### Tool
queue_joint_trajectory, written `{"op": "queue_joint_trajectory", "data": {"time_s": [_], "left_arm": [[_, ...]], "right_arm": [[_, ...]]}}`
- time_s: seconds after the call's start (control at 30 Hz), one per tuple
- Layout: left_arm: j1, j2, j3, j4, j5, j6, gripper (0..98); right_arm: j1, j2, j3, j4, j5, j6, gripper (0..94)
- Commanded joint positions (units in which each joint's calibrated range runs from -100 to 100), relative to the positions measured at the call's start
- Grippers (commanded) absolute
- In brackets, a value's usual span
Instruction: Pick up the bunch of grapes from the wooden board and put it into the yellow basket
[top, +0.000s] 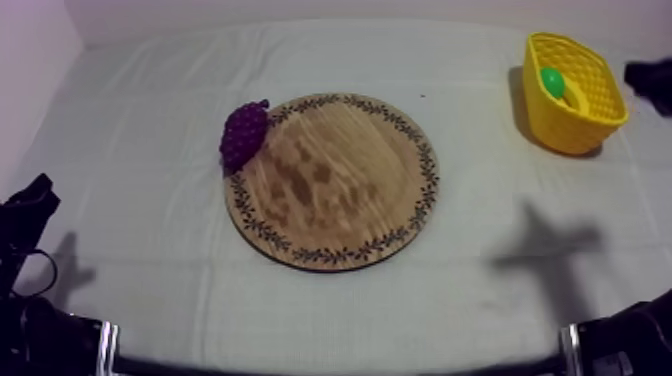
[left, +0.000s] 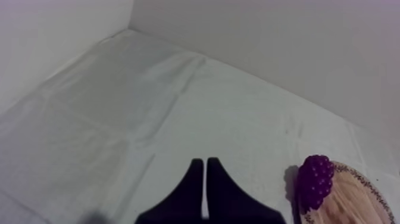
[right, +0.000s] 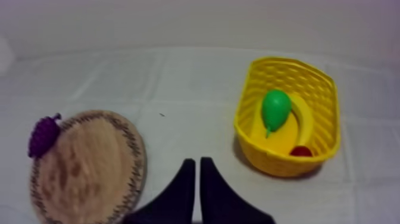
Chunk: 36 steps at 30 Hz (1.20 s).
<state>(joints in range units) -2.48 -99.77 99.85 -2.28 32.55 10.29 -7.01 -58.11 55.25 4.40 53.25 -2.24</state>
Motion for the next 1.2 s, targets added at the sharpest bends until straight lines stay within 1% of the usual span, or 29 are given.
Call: {"op": "queue_joint_trajectory", "data": {"time_s": [0.0, 0.3, 0.37, 0.53, 0.63, 0.93, 1.17], "left_arm": [[-0.01, 0.03, 0.04, 0.01, 0.03, -0.01, 0.0], [-0.01, 0.03, 0.04, 0.01, 0.03, -0.01, 0.0], [-0.01, 0.03, 0.04, 0.01, 0.03, -0.01, 0.0], [-0.01, 0.03, 0.04, 0.01, 0.03, -0.01, 0.0], [-0.01, 0.03, 0.04, 0.01, 0.03, -0.01, 0.0], [-0.01, 0.03, 0.04, 0.01, 0.03, -0.01, 0.0], [-0.01, 0.03, 0.04, 0.01, 0.03, -0.01, 0.0]], "right_arm": [[-2.44, 9.50, -15.26, -0.21, 3.43, -2.14, 0.3], [-6.85, 28.94, -38.22, -5.41, 14.19, -5.24, 0.3], [-7.58, 32.67, -41.32, -6.78, 15.28, -5.75, 0.4], [-9.86, 40.92, -45.53, -9.62, 15.62, -6.92, 0.4], [-11.83, 45.87, -47.58, -10.43, 15.69, -7.87, 0.3], [-17.61, 61.04, -53.16, -11.52, 16.28, -10.53, 0.3], [-21.08, 71.31, -57.27, -13.07, 16.77, -12.87, 0.3]]}}
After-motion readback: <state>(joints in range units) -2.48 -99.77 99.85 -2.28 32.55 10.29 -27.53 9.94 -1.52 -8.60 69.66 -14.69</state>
